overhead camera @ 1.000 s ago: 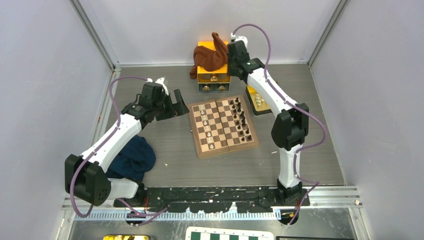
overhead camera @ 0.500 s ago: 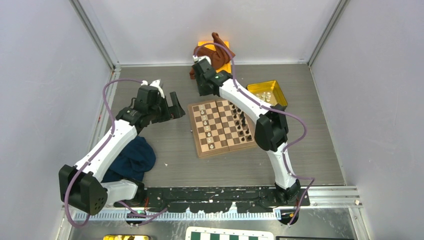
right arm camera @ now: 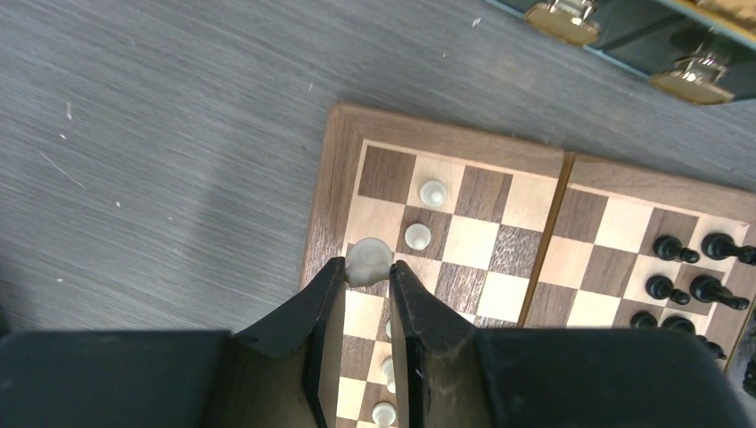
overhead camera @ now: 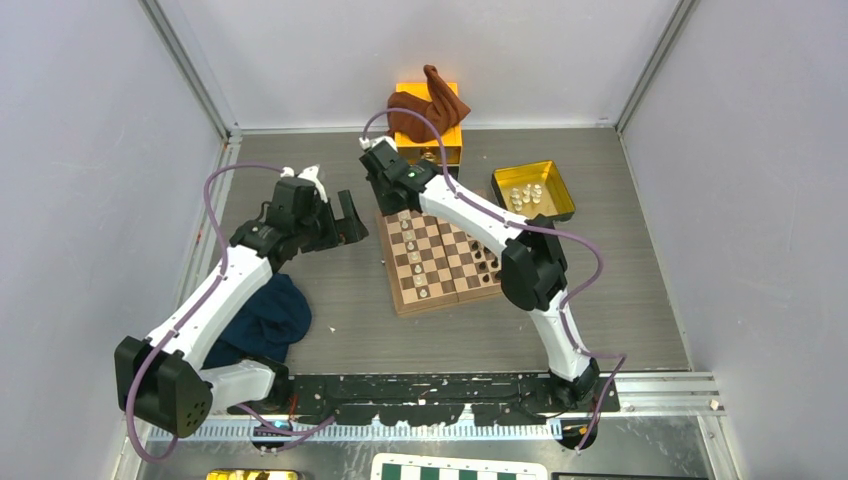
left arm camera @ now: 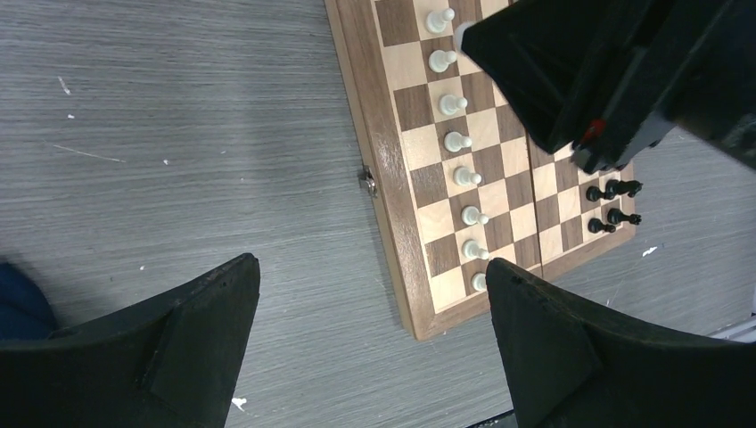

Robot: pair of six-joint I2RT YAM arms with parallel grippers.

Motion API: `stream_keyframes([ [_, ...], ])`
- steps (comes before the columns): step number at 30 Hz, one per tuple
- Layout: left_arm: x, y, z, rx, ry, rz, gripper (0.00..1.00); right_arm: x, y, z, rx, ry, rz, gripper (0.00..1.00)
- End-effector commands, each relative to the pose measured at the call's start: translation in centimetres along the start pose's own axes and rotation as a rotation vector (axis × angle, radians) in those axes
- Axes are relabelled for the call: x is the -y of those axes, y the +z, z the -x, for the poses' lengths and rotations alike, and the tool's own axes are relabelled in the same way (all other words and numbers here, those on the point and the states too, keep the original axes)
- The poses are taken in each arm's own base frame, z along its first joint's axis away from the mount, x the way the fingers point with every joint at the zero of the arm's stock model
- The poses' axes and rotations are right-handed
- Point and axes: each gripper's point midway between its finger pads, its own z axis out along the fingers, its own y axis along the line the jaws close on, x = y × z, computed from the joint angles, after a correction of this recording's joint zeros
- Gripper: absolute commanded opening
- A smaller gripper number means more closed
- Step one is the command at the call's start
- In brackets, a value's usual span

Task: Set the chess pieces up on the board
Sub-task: Place the chess piece on the chessboard.

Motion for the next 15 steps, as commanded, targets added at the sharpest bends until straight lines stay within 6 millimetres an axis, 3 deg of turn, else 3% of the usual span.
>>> stream_keyframes([
  [1,0.3,-0.9,1.0,0.052,0.003,-0.017,0.98,-0.3,-1.1,0.5,0.037,0.003,-0.003,0.02],
  [15,0.3,-0.9,0.5,0.042,-0.002,-0.029,0.98,-0.5,0.9,-1.2,0.025,-0.034,-0.046,0.02],
])
